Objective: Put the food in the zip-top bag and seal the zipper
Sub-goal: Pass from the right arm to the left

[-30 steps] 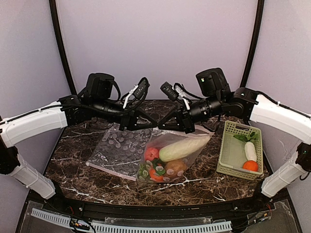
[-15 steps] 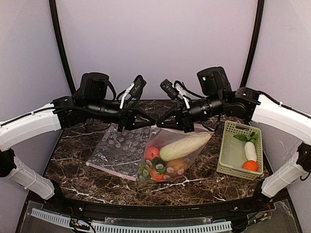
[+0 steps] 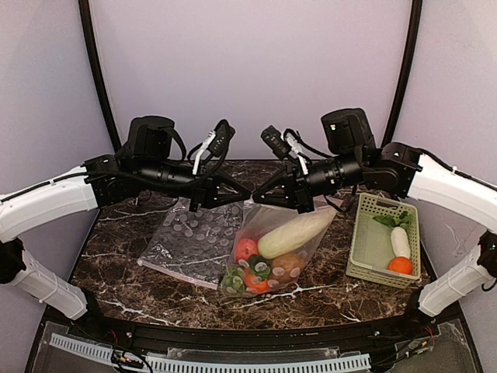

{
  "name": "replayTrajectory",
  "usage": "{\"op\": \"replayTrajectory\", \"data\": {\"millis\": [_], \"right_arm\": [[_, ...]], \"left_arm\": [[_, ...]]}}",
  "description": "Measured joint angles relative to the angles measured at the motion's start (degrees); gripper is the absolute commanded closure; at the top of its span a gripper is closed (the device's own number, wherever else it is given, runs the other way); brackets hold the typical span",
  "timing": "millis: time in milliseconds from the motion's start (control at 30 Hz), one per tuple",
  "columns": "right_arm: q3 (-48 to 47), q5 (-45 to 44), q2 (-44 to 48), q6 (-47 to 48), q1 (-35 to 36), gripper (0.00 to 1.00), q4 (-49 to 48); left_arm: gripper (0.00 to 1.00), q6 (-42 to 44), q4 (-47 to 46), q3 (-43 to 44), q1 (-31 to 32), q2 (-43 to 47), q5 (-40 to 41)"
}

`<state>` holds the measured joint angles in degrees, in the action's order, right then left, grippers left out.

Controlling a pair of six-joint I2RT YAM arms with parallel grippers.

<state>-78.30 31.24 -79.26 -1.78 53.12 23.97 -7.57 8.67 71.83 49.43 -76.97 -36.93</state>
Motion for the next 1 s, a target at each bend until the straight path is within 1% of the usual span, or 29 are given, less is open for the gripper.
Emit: {"op": "replayTrajectory", "data": {"millis": [500,567,600,633,667,700,733,767,833,900,1000], "right_arm": [[-0.2,0.7,0.1,0.8,0.0,1.0,1.6],[-0.4,1.4,0.1,0.4,0.0,1.0,1.4],[-0.5,1.6,0.1,0.2,0.1,1.0,1.5],[-0.5,1.4,0.3,-0.3,0.0,1.0,2.9],[-0.5,1.5,0.5,-0.7,-0.1,1.0,4.1],[-0.5,1.4,0.5,-1.0,-0.2,1.0,4.5],[-0.5,1.3,0.5,-1.5,-0.2,1.0,4.7],[-0.5,1.4,0.5,-1.8,-0.1,1.0,4.7],[-0.6,1.4,0.5,-2.2,0.0,1.0,4.7],[-0.7,1.6,0.5,-2.6,0.1,1.0,4.7],[-0.9,1.7,0.4,-3.2,0.2,1.0,4.6]], "left_arm": [[0.99,0.7,0.4,0.0,0.3,0.2,-0.5],[0.86,0.6,0.3,0.0,0.3,0.2,-1.3],[0.7,0.4,0.4,0.0,0.3,0.2,-1.7],[0.6,0.3,1.4,0.0,0.2,0.5,-2.1],[0.56,0.1,1.9,0.0,-0.1,1.0,-2.4],[0.47,0.2,2.1,0.0,-0.2,1.3,-2.7],[0.42,-0.2,2.3,0.0,-0.5,1.7,-3.0],[0.35,-0.1,2.4,0.0,-0.5,1.8,-3.2],[0.28,-0.2,2.6,0.0,-0.3,1.9,-3.8],[0.24,-0.5,3.0,0.0,0.0,1.8,-4.2],[0.22,-0.6,3.2,0.0,0.7,1.6,-4.3]]}}
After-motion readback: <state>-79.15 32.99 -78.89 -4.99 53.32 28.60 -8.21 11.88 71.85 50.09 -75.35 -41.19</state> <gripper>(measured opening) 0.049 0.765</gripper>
